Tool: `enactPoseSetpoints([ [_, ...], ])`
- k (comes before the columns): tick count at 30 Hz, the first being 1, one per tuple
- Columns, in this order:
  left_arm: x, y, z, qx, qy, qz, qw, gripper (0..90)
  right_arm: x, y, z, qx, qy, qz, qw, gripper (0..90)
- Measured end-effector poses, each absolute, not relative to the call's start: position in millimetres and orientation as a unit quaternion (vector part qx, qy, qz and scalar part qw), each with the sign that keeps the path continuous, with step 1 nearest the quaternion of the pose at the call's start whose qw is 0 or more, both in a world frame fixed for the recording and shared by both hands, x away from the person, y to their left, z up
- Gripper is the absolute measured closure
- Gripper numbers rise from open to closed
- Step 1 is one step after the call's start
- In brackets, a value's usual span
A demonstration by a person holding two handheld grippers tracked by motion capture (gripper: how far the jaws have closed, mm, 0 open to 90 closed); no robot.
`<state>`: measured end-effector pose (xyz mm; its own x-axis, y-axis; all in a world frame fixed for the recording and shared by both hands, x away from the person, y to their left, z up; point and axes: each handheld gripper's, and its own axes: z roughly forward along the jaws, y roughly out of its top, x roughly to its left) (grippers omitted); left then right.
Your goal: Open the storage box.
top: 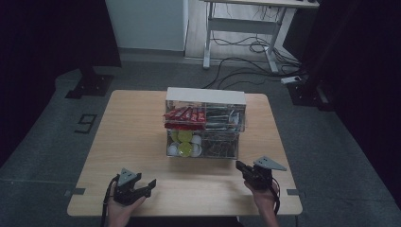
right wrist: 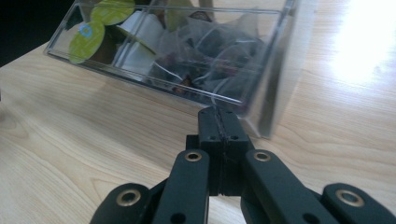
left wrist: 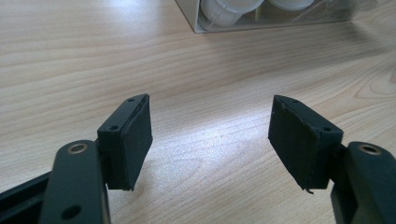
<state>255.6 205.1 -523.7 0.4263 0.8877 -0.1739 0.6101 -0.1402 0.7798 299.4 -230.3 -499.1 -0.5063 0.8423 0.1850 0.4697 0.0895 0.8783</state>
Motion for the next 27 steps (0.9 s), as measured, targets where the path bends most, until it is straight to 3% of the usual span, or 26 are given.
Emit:
enactPoseSetpoints([
  [18, 258, 213, -524, 0.731, 0.517, 0.147, 0.421, 30.4, 324, -197, -478, 0.429, 0.721, 0.511, 0.188, 89.1],
  [27, 259, 210, -528, 0.735, 0.516, 0.136, 0.418, 30.4, 331, -185, -490, 0.423, 0.735, 0.504, 0.164, 89.1],
])
